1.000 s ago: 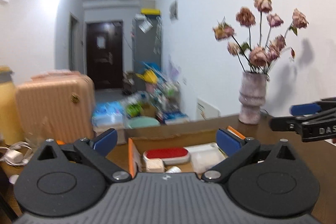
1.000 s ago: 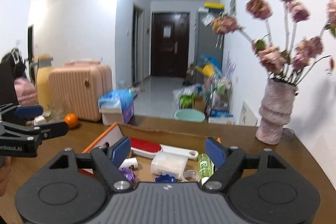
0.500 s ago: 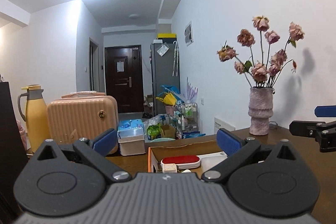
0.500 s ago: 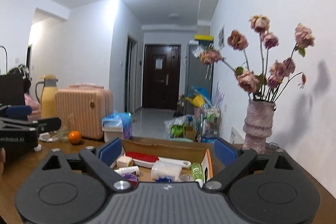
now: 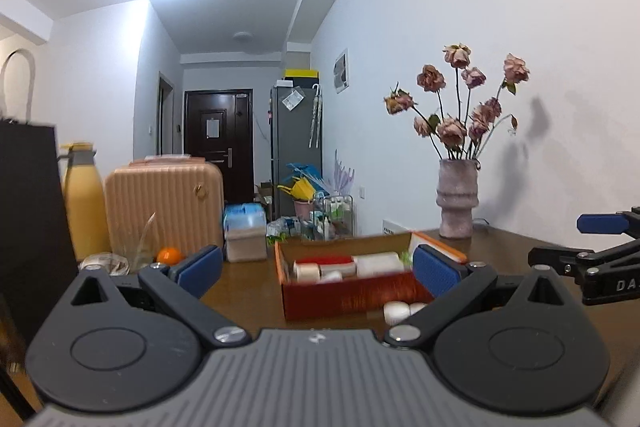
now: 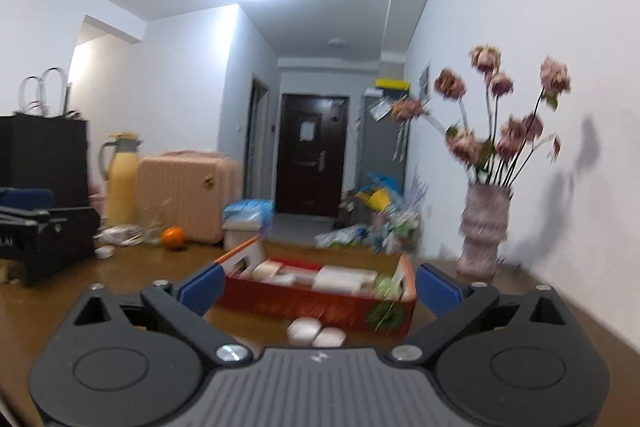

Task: Organize rigid objects
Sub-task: 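Move the right tool to the flat white cap while the left tool reaches the ridged white cap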

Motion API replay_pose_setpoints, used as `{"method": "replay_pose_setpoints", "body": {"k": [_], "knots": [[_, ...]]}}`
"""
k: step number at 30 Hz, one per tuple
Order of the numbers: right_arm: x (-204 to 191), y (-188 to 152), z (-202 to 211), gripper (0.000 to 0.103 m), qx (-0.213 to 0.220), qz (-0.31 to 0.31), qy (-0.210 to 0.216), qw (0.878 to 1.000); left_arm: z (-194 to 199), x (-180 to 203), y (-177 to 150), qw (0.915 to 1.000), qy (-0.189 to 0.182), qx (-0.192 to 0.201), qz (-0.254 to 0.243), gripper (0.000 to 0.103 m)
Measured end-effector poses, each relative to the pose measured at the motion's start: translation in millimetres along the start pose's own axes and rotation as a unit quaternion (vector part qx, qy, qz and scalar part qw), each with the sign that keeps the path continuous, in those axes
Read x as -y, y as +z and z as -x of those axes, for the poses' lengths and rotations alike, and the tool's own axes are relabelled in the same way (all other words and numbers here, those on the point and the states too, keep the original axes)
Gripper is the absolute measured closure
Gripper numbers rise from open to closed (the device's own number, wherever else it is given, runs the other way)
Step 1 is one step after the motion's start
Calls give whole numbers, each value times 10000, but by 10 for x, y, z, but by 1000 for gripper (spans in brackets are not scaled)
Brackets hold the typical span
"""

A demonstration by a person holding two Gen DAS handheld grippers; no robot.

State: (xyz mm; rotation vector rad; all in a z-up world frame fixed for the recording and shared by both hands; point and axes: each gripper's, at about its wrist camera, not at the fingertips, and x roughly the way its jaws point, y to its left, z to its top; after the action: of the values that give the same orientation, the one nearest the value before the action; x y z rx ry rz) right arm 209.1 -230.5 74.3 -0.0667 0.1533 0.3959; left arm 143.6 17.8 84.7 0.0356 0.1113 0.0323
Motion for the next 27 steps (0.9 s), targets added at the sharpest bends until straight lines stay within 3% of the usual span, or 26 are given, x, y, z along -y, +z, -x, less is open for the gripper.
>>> {"method": "replay_pose_setpoints", "body": {"k": [6, 12, 20, 27], "knots": [[-148, -356, 338, 0, -435, -241, 209, 9985, 284, -14, -370, 9976, -357, -584, 82, 0], [-133, -496, 381, 0, -718, -130, 63, 9973, 227, 18, -439, 9971, -426, -613, -113, 0], [29, -632, -170, 1, -1237, -123, 19, 9922, -362, 96, -626, 9916, -458, -1196, -201, 0], [261, -560, -956, 8, -1568, 112, 153, 9874, -1158, 158, -541, 9868, -707, -1417, -327, 0]]}}
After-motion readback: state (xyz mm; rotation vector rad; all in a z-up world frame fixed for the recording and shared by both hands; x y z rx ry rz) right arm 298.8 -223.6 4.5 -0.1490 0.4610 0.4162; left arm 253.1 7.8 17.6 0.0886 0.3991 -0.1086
